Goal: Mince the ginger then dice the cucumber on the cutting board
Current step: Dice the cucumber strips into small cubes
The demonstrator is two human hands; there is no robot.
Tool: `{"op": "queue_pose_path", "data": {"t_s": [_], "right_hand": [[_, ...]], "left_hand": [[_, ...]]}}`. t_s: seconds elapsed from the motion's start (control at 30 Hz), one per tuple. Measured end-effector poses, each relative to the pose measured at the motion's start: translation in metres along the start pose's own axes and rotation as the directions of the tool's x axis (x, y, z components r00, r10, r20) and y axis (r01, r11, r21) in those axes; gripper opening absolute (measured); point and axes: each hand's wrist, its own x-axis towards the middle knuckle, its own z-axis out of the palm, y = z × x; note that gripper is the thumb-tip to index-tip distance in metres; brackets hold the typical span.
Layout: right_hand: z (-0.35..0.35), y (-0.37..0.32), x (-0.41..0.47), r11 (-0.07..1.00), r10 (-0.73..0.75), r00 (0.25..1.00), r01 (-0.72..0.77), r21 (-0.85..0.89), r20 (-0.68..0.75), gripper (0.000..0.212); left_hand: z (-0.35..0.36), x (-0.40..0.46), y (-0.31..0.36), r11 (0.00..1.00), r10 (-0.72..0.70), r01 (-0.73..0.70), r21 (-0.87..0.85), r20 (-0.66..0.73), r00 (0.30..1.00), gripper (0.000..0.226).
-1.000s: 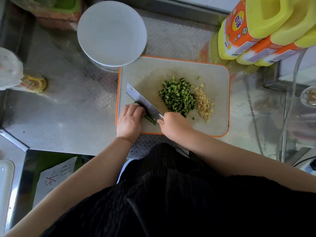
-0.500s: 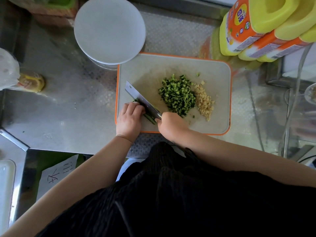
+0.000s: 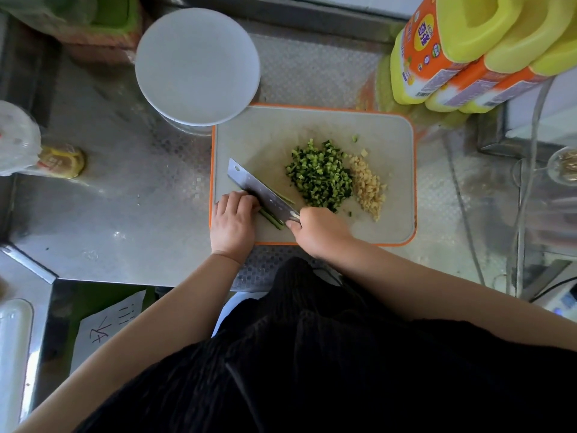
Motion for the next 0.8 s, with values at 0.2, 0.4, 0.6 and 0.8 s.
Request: {"op": "queue_pose_path", "data": {"t_s": [0.2,0.4,0.6,0.8], "right_hand": [[0.001,-0.007,0.003,1.000,0.016,1.000,-0.016,-0.006,0.009,0.029],[0.007,-0.015,0.010,0.999,0.050,0.999,-0.050,0.006,0.009,0.033],[0.002,-0.009,0.012,0.995,0.049,0.998,-0.046,0.092,-0.032,0.031],[0.000,-0.007,-0.002,1.000,-0.021,0.998,0.021,-0.005,-0.052,0.043]], "left_hand": [[0.001,0.002,-0.002,0.999,-0.009,0.009,-0.034,0.026,1.000,0.013],[0.001,0.004,0.001,0.999,-0.021,0.022,-0.046,0.024,0.999,0.015],[-0.002,0.001,0.000,0.998,-0.003,0.004,-0.067,0.011,1.000,0.016],[-0.004,-0.004,-0.003,0.996,0.045,-0.044,-0.073,0.007,0.999,0.011]]}}
